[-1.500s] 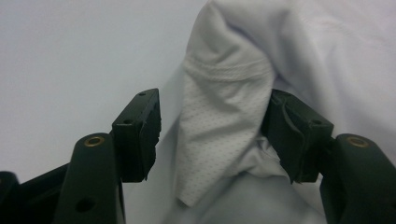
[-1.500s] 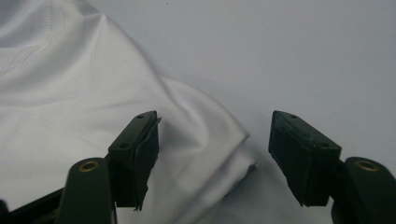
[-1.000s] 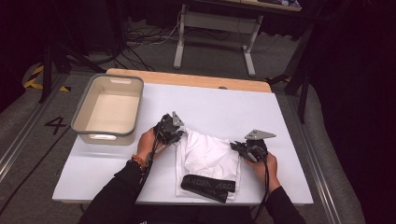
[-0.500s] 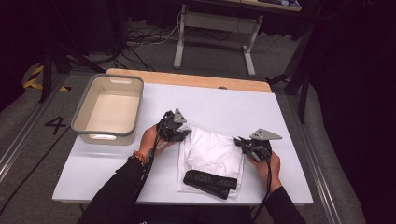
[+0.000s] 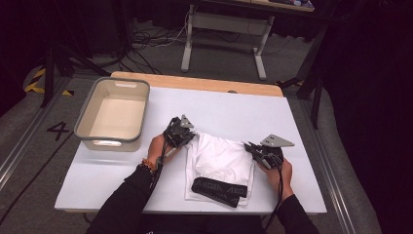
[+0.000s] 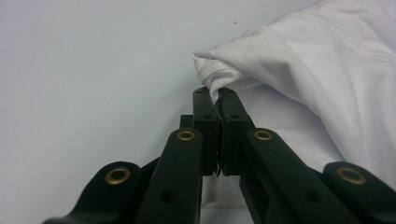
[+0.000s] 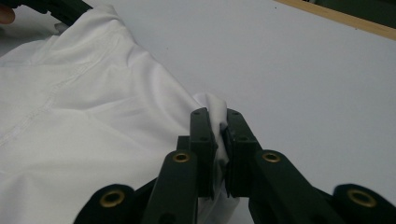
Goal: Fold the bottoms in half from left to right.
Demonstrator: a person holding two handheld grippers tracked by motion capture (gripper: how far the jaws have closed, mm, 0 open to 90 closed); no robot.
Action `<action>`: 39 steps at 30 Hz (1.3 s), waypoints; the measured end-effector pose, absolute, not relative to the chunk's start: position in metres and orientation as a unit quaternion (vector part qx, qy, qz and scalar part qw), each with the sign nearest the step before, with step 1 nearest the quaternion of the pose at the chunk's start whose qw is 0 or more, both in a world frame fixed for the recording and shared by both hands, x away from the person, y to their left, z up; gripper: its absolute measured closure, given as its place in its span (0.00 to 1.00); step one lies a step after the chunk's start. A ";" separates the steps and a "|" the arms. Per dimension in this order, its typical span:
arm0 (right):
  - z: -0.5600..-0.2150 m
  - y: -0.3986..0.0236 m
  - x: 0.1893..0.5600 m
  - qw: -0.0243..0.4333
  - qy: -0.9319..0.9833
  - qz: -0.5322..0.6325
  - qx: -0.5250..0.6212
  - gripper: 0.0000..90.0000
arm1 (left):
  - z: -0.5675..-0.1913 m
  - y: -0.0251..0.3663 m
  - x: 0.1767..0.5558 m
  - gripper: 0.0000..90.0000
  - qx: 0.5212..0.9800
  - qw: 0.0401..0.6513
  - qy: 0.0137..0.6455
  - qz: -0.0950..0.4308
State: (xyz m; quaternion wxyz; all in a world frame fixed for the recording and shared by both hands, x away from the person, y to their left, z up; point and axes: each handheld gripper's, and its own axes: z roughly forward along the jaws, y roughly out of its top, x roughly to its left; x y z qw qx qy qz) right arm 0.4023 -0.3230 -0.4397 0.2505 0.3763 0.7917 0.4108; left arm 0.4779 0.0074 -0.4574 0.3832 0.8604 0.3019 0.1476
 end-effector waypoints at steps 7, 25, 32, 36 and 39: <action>-0.438 -0.319 0.417 0.266 0.789 0.403 0.379 0.93 | -0.448 0.006 0.483 0.98 0.846 0.387 0.310 0.198; -0.424 -0.318 0.426 0.266 0.771 0.424 0.393 0.82 | -0.417 0.002 0.474 0.76 0.820 0.425 0.305 0.231; -0.421 -0.304 0.383 0.214 0.814 0.432 0.324 0.78 | -0.420 -0.015 0.435 0.63 0.833 0.438 0.260 0.216; -0.427 -0.297 0.353 0.179 0.831 0.431 0.302 0.73 | -0.427 -0.011 0.400 0.61 0.856 0.440 0.212 0.169; -0.430 -0.294 0.344 0.167 0.834 0.434 0.296 0.65 | -0.434 -0.006 0.379 0.58 0.872 0.424 0.187 0.157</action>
